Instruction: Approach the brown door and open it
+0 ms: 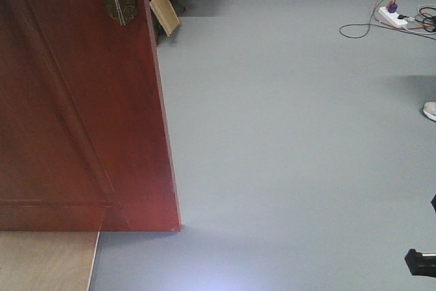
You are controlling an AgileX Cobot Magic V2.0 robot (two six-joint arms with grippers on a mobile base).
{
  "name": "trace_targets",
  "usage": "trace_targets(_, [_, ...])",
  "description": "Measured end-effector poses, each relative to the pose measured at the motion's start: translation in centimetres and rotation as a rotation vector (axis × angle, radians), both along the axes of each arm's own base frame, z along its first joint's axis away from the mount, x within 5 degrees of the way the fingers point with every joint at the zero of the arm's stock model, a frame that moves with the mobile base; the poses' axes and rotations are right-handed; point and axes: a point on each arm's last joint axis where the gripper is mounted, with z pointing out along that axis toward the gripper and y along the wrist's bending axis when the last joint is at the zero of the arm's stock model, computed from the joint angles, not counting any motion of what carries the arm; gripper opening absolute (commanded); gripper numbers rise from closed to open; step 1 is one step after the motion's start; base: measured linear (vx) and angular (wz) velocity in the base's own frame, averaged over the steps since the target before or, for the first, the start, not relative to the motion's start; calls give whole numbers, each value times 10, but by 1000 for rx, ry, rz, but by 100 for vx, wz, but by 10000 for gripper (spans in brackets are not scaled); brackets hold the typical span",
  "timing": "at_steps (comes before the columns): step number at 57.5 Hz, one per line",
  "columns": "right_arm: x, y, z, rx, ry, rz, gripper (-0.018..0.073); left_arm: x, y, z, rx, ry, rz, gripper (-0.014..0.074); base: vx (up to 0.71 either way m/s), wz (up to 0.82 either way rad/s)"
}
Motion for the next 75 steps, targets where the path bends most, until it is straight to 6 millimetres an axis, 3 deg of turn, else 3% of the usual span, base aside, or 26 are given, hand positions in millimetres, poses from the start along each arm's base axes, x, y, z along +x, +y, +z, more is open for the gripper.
trace_targets(5, [0, 0, 0, 0, 0, 0, 0, -7, -1, 1, 32, 2, 0, -6, 0, 0])
trace_targets(13, [0, 0, 0, 0, 0, 0, 0, -36, -4, 4, 94, -2, 10, -6, 0, 0])
trace_targets(18, [0, 0, 0, 0, 0, 0, 0, -67, -6, 8, 129, -28, 47, -6, 0, 0])
trace_targets(27, [0, 0, 0, 0, 0, 0, 0, -126, -5, -5, 162, -65, 163, -6, 0, 0])
trace_targets(28, [0, 0, 0, 0, 0, 0, 0, -144, -6, -13, 180, -72, 190, -6, 0, 0])
trace_targets(41, [0, 0, 0, 0, 0, 0, 0, -199, -15, -63, 242, 3, 175, -6, 0, 0])
trace_targets(52, [0, 0, 0, 0, 0, 0, 0, -227, -18, -108, 277, 85, 191, -6, 0, 0])
trace_targets(62, [0, 0, 0, 0, 0, 0, 0, -249, -20, -133, 273, 10, 231, -6, 0, 0])
trace_targets(75, [0, 0, 0, 0, 0, 0, 0, -266, -29, -170, 301, -3, 151, -4, 0, 0])
